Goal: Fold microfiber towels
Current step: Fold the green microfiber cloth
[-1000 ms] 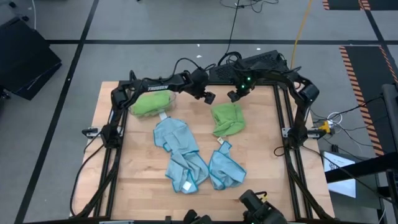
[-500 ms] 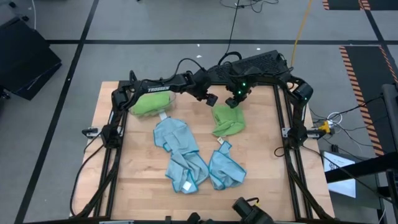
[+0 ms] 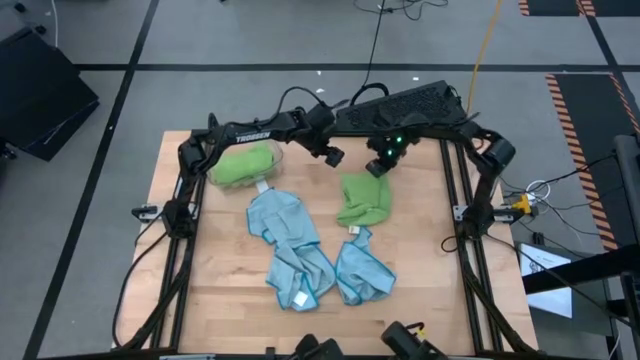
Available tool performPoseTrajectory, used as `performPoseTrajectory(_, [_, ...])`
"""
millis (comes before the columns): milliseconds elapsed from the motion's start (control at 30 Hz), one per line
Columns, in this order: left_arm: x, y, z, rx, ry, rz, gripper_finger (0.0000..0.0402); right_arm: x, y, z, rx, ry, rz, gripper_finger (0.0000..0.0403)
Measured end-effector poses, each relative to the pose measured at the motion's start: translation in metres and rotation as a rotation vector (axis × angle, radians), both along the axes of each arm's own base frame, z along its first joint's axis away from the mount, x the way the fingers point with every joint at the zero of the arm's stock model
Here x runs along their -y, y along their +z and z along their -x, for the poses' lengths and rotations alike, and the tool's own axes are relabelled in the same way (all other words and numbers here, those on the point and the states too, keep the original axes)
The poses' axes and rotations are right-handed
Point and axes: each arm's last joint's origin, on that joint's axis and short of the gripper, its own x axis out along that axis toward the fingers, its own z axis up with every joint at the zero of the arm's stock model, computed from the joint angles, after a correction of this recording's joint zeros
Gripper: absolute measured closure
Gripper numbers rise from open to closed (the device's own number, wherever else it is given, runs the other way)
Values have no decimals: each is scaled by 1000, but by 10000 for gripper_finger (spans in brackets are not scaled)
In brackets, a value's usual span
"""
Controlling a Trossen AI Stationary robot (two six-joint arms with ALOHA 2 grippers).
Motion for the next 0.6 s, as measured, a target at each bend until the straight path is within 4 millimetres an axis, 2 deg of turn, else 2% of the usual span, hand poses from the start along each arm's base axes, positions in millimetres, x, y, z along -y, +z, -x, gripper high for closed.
performPoseTrajectory(133, [-3,2,-2,48,-30,-12,136,-1,24,2,72,1,75,399])
performPoseTrajectory(267, [-1,6,-6,124,-83,32,120,-3,34,3,96,-15,93,400])
performPoseTrajectory(367, [2,5,-7,117,-97,37,94,-4,42,4,123,-10,120,401])
performPoseTrajectory(600, [19,5,-18,87,-260,-192,37,-14,66,3,193,53,205,402])
